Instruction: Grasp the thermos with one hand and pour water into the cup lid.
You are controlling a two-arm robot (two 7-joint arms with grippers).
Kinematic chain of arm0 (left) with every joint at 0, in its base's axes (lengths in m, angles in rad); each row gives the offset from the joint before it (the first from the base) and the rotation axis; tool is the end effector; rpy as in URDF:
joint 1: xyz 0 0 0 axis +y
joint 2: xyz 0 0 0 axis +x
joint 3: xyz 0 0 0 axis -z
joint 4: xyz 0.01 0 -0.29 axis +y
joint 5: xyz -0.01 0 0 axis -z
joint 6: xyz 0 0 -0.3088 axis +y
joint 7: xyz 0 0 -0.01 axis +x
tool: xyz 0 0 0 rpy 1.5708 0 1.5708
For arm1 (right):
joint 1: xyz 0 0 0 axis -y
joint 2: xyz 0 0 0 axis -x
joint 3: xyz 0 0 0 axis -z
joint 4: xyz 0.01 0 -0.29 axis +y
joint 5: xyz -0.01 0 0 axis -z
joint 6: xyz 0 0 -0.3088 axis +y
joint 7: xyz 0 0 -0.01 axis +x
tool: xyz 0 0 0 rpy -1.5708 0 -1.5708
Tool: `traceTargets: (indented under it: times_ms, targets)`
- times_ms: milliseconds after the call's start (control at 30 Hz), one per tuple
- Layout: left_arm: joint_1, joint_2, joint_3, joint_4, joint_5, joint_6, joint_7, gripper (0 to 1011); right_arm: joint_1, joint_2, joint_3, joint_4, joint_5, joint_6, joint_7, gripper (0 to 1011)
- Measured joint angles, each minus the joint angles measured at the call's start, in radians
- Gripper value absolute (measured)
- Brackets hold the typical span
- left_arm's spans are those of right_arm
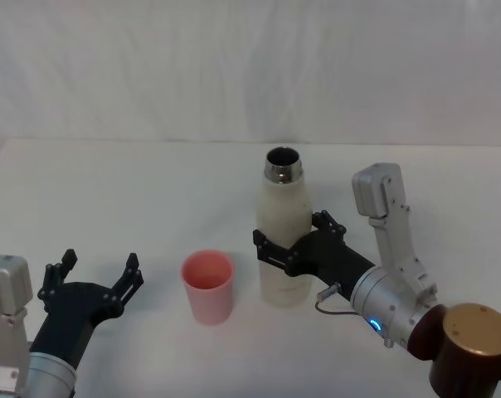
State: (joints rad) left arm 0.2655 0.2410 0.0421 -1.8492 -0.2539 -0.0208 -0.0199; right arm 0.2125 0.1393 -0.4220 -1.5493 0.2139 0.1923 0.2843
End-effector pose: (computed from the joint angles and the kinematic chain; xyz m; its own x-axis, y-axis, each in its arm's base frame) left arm 0.2530 0.0376 -0.2852 0.1245 0.9917 -0.0327 -0.9921 0.1240 -0.0176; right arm 0.3610 0.0907 -0.2540 0.6447 -0.7641 -0.0219 0.7612 0.6444 -0.0728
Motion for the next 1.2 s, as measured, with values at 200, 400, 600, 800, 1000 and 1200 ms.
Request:
traceTargets:
  times_ms: [200, 400, 600, 800, 1000, 1200]
  targets:
    - [0.000, 0.000, 0.000, 0.000, 0.000, 0.000, 0.000, 1001, 0.000, -0.001, 0.001, -0.001, -0.001, 0.000, 0.001, 1000]
    - [0.000, 0.000, 0.000, 0.000, 0.000, 0.000, 0.000, 1001, 0.000, -0.001, 0.001, -0.001, -0.001, 0.001, 0.001, 999]
    - [0.000, 0.000, 0.000, 0.000, 0.000, 0.000, 0.000, 1001, 0.000, -0.001, 0.001, -0.001, -0.002, 0.001, 0.001, 1000]
    - [0.000, 0.000, 0.000, 0.000, 0.000, 0.000, 0.000, 1001, 0.000, -0.001, 0.001, -0.001, -0.002, 0.001, 0.001, 999]
    - [0.000, 0.000, 0.000, 0.000, 0.000, 0.000, 0.000, 1001, 0.000, -0.001, 0.001, -0.001, -0.002, 0.001, 0.001, 1000]
    - [0.000, 0.000, 0.000, 0.000, 0.000, 0.000, 0.000, 1001, -0.008, 0.008, -0.001, -0.012, -0.002, -0.002, -0.002, 1000]
